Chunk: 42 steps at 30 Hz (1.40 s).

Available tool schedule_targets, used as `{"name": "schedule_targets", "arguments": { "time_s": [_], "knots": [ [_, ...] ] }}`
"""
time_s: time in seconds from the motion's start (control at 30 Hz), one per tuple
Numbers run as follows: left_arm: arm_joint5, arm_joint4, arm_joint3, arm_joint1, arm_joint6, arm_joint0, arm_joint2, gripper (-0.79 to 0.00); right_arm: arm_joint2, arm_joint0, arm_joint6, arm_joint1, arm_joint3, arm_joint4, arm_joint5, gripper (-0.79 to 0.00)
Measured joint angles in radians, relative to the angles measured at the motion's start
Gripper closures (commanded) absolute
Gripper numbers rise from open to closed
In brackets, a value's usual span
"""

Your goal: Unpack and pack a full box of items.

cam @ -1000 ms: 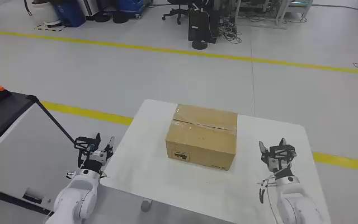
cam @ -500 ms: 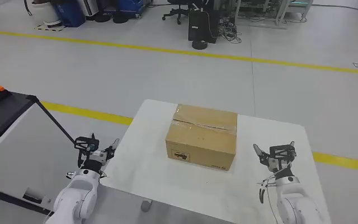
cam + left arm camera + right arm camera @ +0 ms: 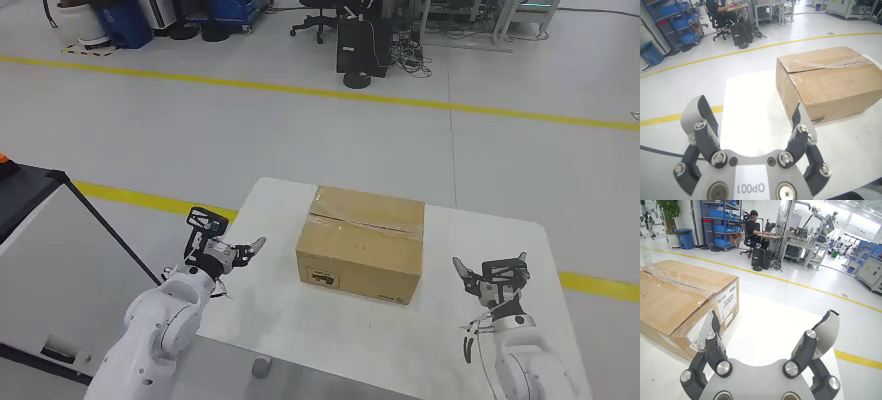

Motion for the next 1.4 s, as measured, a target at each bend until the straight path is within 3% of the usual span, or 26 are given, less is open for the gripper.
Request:
{"name": "schedule_targets", "arguments": {
  "time_s": [0.23,0.9,1.0,1.1,1.27,1.4],
  "knots": [
    [0.001,-0.189,-0.004,-0.013,-0.335,-0.162,0.081,-0.785,0.000,0.000,0.000,0.000,0.000,0.000,0.000,-0.785],
    [0.016,-0.202,-0.002,-0.014,-0.343,-0.178,0.087,-0.785,0.000,0.000,0.000,0.000,0.000,0.000,0.000,-0.785],
    [-0.002,-0.276,0.015,-0.016,-0.349,-0.195,0.080,-0.785,0.000,0.000,0.000,0.000,0.000,0.000,0.000,-0.785],
    [-0.010,-0.398,0.035,-0.017,-0.434,-0.259,0.069,-0.785,0.000,0.000,0.000,0.000,0.000,0.000,0.000,-0.785],
    [0.094,-0.614,0.095,-0.027,-0.615,-0.401,0.096,-0.785,0.000,0.000,0.000,0.000,0.000,0.000,0.000,-0.785],
    [0.068,-0.738,0.192,-0.041,-0.619,-0.511,0.151,-0.785,0.000,0.000,0.000,0.000,0.000,0.000,0.000,-0.785]
  ]
}}
